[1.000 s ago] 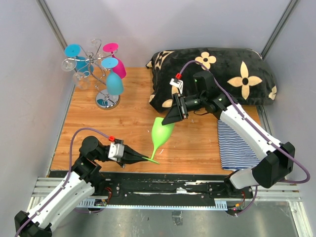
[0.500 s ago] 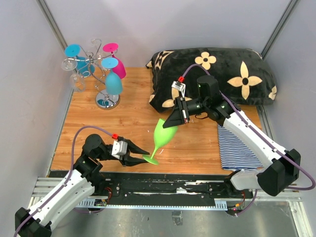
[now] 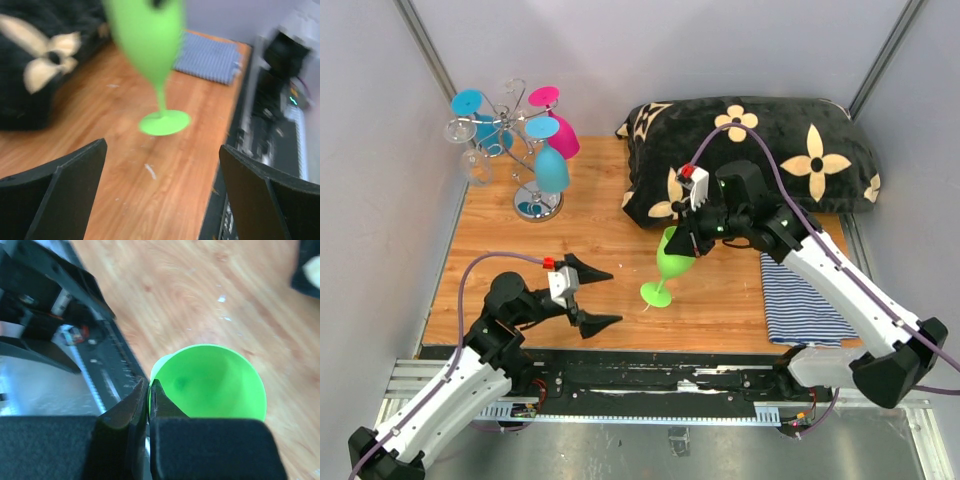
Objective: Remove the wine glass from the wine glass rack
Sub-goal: Place the wine glass at the center of the board.
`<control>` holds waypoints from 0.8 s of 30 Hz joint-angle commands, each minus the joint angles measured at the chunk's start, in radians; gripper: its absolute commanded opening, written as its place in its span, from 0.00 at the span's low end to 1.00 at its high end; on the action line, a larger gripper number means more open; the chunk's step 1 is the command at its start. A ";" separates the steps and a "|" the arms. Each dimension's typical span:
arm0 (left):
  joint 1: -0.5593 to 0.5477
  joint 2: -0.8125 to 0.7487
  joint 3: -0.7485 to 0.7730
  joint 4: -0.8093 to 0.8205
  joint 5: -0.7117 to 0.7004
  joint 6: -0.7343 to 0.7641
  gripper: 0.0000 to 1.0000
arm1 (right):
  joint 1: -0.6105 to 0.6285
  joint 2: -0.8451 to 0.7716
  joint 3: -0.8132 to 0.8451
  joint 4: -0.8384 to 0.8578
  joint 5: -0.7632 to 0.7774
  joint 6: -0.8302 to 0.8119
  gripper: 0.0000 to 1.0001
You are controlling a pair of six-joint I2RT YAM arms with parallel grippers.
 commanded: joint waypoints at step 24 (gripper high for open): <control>-0.001 0.069 0.387 -0.450 -0.721 -0.748 1.00 | 0.214 0.114 -0.221 0.441 0.608 -0.257 0.01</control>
